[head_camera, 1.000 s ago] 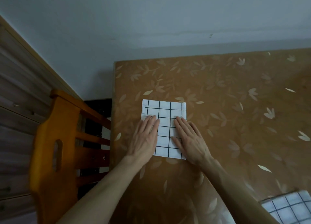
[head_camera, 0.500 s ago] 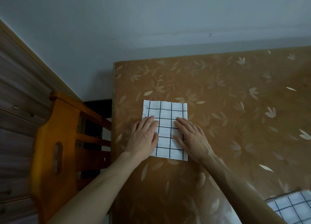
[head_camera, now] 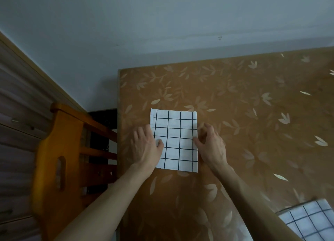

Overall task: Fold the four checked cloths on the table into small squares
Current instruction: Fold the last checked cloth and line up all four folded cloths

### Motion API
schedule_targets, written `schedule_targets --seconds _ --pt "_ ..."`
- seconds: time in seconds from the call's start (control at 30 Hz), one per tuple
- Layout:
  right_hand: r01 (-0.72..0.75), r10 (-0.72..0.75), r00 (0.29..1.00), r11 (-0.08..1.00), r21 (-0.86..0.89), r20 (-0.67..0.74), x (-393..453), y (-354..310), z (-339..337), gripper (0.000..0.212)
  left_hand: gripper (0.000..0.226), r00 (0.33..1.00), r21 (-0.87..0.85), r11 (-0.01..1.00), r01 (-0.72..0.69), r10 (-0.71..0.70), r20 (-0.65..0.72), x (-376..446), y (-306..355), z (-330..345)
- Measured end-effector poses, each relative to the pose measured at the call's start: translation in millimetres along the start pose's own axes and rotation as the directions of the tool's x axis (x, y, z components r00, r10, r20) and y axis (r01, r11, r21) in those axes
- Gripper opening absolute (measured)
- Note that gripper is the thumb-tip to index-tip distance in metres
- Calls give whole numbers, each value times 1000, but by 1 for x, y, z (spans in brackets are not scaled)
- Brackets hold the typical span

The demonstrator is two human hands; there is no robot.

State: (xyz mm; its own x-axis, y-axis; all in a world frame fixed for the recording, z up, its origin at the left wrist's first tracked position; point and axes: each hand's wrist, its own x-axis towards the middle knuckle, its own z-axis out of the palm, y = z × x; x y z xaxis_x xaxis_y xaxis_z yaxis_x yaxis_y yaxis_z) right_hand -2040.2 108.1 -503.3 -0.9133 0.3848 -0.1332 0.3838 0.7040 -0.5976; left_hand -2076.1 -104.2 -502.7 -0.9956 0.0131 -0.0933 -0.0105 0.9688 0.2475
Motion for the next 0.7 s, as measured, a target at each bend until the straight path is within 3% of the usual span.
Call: schedule_targets --seconds 0.13,0.27,0.53,0.7 --pt "-215 204 976 963 163 82 2 -12 3 45 66 995 -157 983 99 -96 26 -1 11 -1" --pt "-311 293 948 933 182 120 4 -15 3 35 78 950 -283 908 309 -281 134 6 18 -4" --pt "-338 312 941 896 287 133 2 -15 6 10 47 868 -286 833 474 -386 314 19 18 -3" --pt "-335 310 942 874 353 126 -2 -13 -2 14 30 886 -502 730 463 -376 271 10 15 -5"
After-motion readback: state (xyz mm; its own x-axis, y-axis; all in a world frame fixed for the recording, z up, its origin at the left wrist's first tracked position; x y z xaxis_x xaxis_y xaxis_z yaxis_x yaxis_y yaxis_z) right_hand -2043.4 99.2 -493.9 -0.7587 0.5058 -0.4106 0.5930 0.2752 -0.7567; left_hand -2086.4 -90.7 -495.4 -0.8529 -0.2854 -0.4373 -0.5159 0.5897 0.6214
